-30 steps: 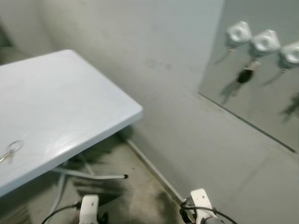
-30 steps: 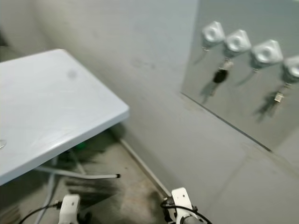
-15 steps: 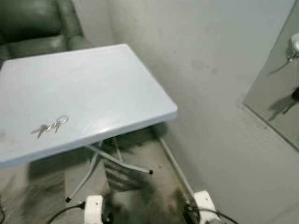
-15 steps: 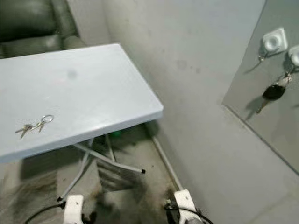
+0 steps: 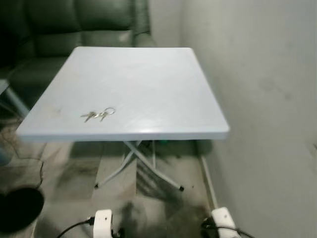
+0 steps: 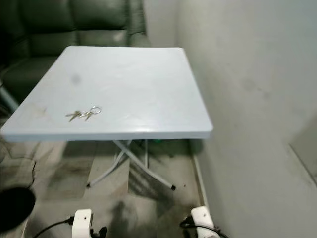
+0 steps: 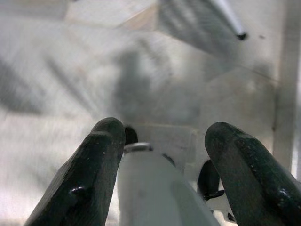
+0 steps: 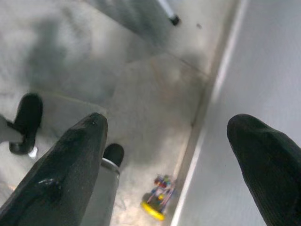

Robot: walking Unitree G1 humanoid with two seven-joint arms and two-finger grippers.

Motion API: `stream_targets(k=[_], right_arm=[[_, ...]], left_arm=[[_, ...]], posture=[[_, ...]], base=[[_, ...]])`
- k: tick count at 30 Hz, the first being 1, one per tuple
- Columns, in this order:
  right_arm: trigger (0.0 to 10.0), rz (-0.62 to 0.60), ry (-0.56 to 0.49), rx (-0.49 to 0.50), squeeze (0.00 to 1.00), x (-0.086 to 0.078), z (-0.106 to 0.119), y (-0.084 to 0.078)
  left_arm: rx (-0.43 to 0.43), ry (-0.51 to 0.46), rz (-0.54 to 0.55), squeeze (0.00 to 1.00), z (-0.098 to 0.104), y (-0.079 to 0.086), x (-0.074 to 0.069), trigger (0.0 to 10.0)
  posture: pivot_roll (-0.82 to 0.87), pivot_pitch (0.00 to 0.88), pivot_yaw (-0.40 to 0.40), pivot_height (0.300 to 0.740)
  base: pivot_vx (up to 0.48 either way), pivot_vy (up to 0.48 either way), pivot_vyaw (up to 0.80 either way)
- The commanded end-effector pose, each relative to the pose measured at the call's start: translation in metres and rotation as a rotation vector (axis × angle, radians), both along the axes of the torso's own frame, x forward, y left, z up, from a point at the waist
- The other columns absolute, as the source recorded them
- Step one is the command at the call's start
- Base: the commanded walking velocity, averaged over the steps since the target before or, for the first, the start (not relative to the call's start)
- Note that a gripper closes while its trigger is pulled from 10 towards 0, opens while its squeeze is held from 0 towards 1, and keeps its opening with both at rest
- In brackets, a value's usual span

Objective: Hang keys on a hook

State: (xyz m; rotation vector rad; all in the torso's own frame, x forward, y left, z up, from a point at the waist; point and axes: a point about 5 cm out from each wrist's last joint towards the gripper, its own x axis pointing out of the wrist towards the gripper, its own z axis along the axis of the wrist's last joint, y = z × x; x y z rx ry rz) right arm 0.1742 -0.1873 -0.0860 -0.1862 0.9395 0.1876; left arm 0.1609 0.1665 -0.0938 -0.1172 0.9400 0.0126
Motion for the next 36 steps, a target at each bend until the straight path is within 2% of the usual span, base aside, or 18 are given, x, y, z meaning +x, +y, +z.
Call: stream_targets(k=[1, 3, 14, 36], right_arm=[[10.0, 0.008, -0.02, 0.037, 0.0, 0.0064, 0.0021, 0.0101], [10.0, -0.006, -0.022, 0.052, 0.0, 0.0067, 0.0023, 0.0106], [10.0, -0.017, -0.023, 0.062, 0.0, 0.0056, 0.0018, 0.0113], [10.0, -0.028, -0.028, 0.081, 0.0, 0.005, 0.0018, 0.0116]], left_arm=[[0.019, 0.01, 0.016, 0.0, -0.0005, 0.0064, -0.0019, 10.0], [0.02, 0.01, 0.014, 0.0, -0.0006, 0.0067, -0.0022, 10.0], [0.02, 0.008, 0.016, 0.0, -0.0007, 0.0086, -0.0033, 10.0], [0.016, 0.003, 0.023, 0.0, -0.0002, 0.0081, -0.0021, 10.0]], posture=[[-0.09, 0.0, -0.04, 0.74], [-0.09, 0.0, -0.041, 0.74], [-0.09, 0.0, -0.037, 0.74], [-0.09, 0.0, -0.043, 0.74]], base=[[0.0, 0.0, 0.8], [0.0, 0.0, 0.7], [0.0, 0.0, 0.0], [0.0, 0.351, 0.0]])
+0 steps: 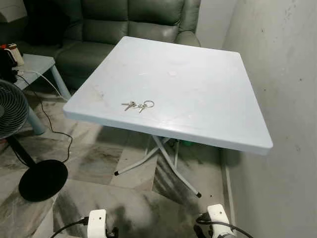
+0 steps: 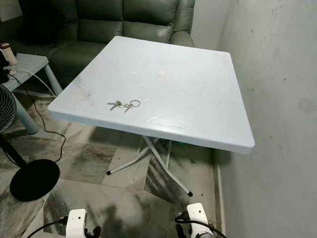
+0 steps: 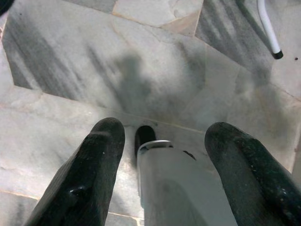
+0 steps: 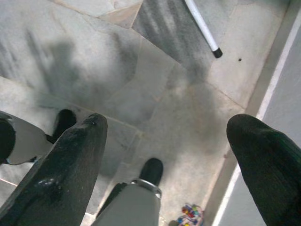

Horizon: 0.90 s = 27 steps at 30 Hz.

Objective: Hang keys on a hook

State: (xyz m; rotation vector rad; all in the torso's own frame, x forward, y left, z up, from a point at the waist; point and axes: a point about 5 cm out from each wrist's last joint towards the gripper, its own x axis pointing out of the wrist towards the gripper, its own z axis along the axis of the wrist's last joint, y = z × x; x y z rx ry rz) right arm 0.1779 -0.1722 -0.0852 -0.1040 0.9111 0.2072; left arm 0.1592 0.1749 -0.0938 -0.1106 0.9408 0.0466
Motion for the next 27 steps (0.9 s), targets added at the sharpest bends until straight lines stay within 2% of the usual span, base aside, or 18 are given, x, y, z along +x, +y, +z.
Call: stream_targets(k=[1, 27], right_arm=[[10.0, -0.011, -0.007, -0.001, 0.0, 0.0012, 0.0011, -0.0036], [10.0, -0.017, -0.014, 0.002, 0.0, 0.0038, 0.0025, -0.0054]], left_arm=[[-0.004, 0.0, -0.003, 0.0, -0.0001, -0.0004, -0.0004, 10.0], [-0.008, -0.001, -0.004, 0.0, 0.0006, -0.0028, 0.0023, 10.0]], posture=[[-0.09, 0.0, -0.042, 0.74], [-0.09, 0.0, -0.049, 0.74]], base=[[0.0, 0.416, 0.0], [0.0, 0.466, 0.0]])
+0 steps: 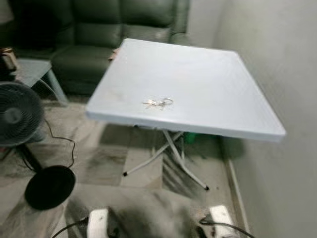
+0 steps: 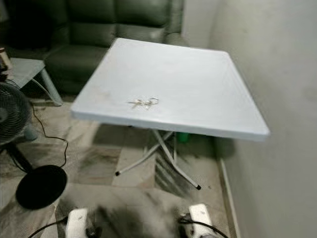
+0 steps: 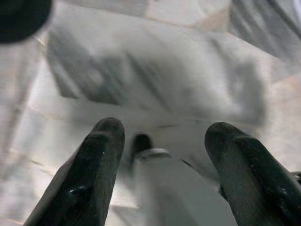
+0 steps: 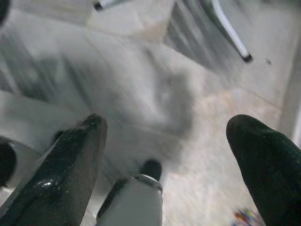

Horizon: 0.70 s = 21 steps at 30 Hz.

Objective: Hang keys on a hook

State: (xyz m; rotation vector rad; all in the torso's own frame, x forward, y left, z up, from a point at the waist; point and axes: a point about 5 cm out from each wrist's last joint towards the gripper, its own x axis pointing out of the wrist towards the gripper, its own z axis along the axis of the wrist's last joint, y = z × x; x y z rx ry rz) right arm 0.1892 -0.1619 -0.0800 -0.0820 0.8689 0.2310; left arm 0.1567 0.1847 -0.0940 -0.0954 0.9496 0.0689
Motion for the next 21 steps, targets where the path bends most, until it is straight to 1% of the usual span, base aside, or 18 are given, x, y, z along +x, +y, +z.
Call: stream_targets(k=[1, 21], right_arm=[[10.0, -0.03, 0.024, -0.031, 0.0, -0.0073, -0.0026, -0.0157], [10.0, -0.03, 0.025, -0.026, 0.0, -0.0073, -0.0028, -0.014]], left_arm=[[-0.03, -0.011, -0.016, 0.0, 0.0008, -0.0125, 0.0049, 10.0], [-0.025, -0.008, -0.014, 0.0, 0.0007, -0.0113, 0.0047, 10.0]], posture=[[-0.09, 0.0, -0.049, 0.74], [-0.09, 0.0, -0.049, 0.74]], base=[[0.0, 0.472, 0.0], [0.0, 0.472, 0.0]])
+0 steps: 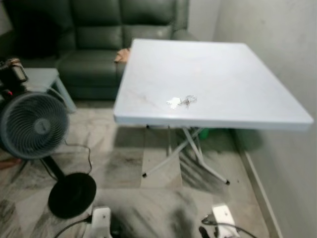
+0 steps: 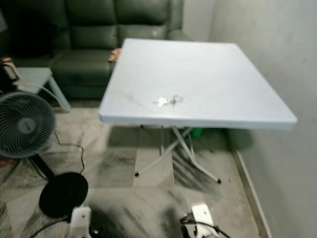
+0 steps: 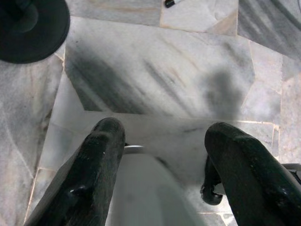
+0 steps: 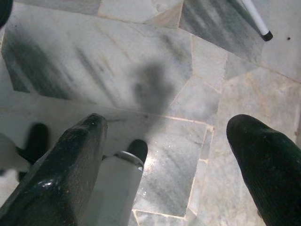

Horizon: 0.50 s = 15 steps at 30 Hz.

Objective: Hang keys on a hook

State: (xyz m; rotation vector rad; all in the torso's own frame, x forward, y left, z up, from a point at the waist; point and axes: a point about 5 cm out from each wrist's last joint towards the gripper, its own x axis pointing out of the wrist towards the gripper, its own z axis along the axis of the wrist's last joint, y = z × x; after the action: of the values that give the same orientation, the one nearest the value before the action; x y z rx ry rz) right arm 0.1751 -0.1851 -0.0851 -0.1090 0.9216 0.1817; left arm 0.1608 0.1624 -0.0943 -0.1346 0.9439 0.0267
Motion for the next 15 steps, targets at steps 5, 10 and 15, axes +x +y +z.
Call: stream_targets(k=[5, 10, 15], right_arm=[[10.0, 0.001, -0.022, 0.023, 0.0, 0.0068, 0.0023, 0.0092], [10.0, 0.001, -0.022, 0.023, 0.0, 0.0067, 0.0023, 0.009], [10.0, 0.003, -0.025, 0.023, 0.0, 0.0071, 0.0025, 0.0091]], left_arm=[[0.028, 0.001, 0.005, 0.0, 0.0009, 0.0111, 0.0005, 10.0], [0.028, 0.001, 0.005, 0.0, 0.0009, 0.0109, 0.0005, 10.0], [0.042, -0.028, -0.03, 0.0, 0.0036, 0.0072, 0.0065, 10.0]], posture=[[-0.09, 0.0, -0.049, 0.74], [-0.09, 0.0, -0.049, 0.74], [-0.09, 0.0, -0.048, 0.74]], base=[[0.0, 0.469, 0.0], [0.0, 0.469, 0.0], [0.0, 0.16, 0.0]])
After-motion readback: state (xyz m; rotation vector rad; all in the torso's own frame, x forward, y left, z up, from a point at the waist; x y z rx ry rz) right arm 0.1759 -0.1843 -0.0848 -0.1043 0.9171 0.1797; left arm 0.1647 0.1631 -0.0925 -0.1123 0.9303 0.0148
